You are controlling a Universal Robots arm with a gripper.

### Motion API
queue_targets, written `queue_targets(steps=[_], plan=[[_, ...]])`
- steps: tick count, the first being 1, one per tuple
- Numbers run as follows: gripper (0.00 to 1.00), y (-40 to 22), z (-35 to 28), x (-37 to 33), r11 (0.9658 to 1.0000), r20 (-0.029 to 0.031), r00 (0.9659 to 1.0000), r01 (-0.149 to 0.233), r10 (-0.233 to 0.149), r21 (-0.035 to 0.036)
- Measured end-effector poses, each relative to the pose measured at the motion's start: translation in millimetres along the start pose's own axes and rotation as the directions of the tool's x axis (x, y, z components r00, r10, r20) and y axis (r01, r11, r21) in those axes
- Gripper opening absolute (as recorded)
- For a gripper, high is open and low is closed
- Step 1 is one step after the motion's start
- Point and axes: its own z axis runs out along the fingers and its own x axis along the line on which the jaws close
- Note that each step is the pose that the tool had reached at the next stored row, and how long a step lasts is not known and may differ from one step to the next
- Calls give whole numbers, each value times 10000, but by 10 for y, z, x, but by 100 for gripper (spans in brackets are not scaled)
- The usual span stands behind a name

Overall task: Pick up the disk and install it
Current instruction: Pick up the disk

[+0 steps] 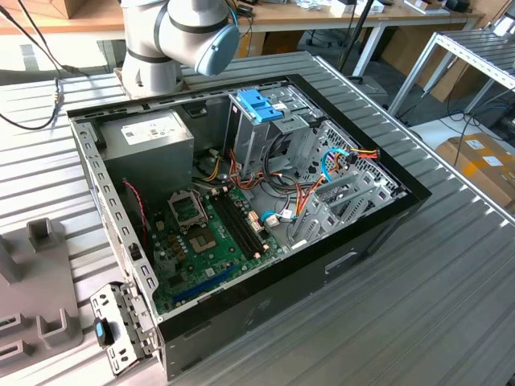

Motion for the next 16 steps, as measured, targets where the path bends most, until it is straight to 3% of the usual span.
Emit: queue_targets(steps=[16], plan=[[49, 8, 35, -5, 10000, -1, 10000, -1, 1, 0]])
